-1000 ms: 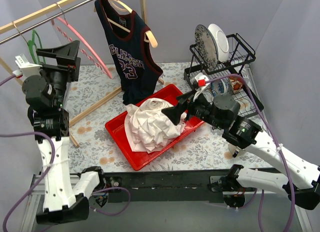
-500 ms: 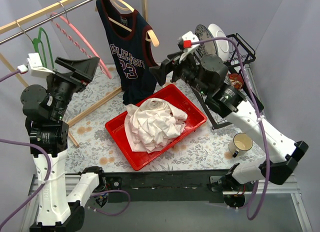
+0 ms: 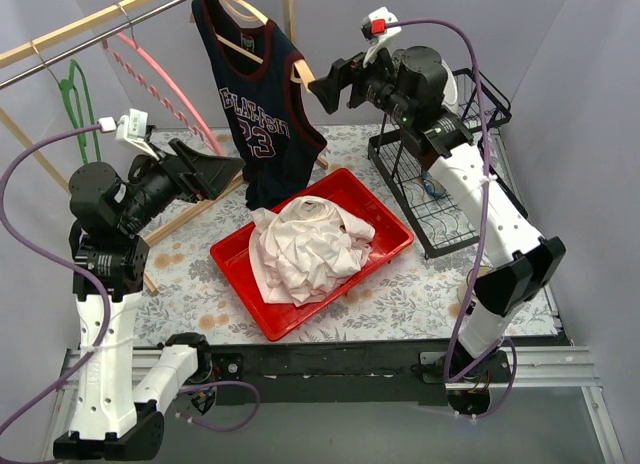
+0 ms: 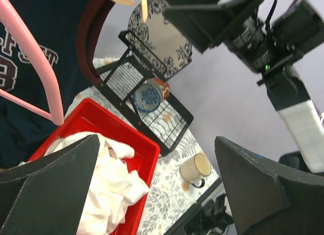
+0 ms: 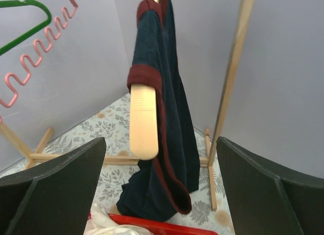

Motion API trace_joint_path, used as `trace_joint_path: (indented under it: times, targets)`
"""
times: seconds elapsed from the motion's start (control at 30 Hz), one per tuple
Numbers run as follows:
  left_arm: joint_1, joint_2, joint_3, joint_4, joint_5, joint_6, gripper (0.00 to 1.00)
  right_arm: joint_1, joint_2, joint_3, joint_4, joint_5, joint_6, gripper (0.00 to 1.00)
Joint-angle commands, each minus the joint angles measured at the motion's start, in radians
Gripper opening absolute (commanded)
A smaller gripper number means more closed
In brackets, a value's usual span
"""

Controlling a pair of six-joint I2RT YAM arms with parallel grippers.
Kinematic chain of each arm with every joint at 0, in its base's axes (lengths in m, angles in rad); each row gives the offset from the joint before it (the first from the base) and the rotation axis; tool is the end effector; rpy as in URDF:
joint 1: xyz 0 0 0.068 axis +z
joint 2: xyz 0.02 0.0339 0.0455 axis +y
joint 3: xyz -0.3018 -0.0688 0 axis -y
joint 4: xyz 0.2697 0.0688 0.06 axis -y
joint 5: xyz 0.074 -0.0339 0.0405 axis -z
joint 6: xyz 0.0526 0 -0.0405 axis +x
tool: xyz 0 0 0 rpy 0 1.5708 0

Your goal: Remove the tank top from the hanger

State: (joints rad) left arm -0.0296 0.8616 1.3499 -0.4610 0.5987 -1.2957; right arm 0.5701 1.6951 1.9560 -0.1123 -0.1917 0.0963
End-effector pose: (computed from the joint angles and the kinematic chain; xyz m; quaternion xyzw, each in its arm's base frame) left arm 0.1500 -0.0341 0.5252 -0.2238 0.6623 -0.5834 0.4134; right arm 0.3539 0.2388 0.5591 -0.2230 0.6145 0.3057 0.6923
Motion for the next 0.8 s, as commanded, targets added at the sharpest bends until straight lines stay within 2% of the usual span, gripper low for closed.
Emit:
trace_joint_path:
  times: [0.0,0.13,0.33,0.47,0.67,0.77]
  targets:
    - [-0.003,-0.012,-0.018,0.011,0.166,0.072,0.98,0.007,0.080,0.125,0.039,-0.078,0.019,0.97]
    - [-0.013,-0.033,-0.089,0.106,0.291,0.026,0.98,0.008,0.164,0.227,0.043,-0.078,0.043,0.92]
    - [-0.016,-0.070,-0.133,0.134,0.286,0.020,0.98,0.010,0.238,0.256,0.094,-0.029,0.062,0.78]
    - [-0.018,-0.081,-0.156,0.156,0.291,0.007,0.98,0.011,0.264,0.273,0.102,-0.029,0.068,0.61]
    - [-0.020,-0.070,-0.137,0.157,0.274,0.010,0.98,0.039,0.287,0.273,0.140,-0.031,0.054,0.46]
    - [-0.023,-0.064,-0.129,0.157,0.282,0.018,0.98,0.060,0.302,0.297,0.138,0.018,0.010,0.46]
